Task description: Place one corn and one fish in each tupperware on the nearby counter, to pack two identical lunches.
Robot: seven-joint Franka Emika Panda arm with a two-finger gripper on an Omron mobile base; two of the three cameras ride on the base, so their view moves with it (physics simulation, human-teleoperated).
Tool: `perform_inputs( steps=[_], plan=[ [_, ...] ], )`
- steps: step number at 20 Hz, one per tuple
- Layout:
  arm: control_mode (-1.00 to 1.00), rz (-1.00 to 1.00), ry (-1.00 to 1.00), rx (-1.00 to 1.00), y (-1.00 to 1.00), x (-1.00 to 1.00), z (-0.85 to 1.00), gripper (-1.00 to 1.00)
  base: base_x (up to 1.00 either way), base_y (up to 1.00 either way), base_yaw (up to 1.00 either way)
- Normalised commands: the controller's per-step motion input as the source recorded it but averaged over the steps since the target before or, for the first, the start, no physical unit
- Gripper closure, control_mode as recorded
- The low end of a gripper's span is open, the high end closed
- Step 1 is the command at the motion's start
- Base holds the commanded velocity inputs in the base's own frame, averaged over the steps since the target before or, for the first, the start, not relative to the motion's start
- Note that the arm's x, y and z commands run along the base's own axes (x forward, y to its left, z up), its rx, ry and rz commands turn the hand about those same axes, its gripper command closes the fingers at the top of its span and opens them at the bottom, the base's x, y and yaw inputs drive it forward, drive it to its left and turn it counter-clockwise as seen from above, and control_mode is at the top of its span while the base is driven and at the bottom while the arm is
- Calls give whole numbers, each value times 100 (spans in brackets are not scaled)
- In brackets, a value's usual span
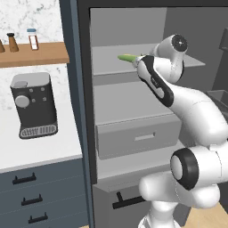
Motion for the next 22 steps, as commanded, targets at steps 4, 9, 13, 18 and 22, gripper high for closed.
perform_inputs(
  steps=[4, 9, 13, 18, 22],
  plan=[
    [-100, 0, 15, 0, 0, 67, 0, -100, 0, 0, 0],
    [-100, 1, 7, 0, 0, 58, -4, -100, 0, 0, 0],
    [-100, 5, 0, 0, 0, 49, -24, -100, 0, 0, 0],
    [-100, 6, 0, 0, 0, 45, -34, -100, 0, 0, 0],
    [-100, 5, 0, 0, 0, 38, -31, -100, 0, 0, 0]
  ],
)
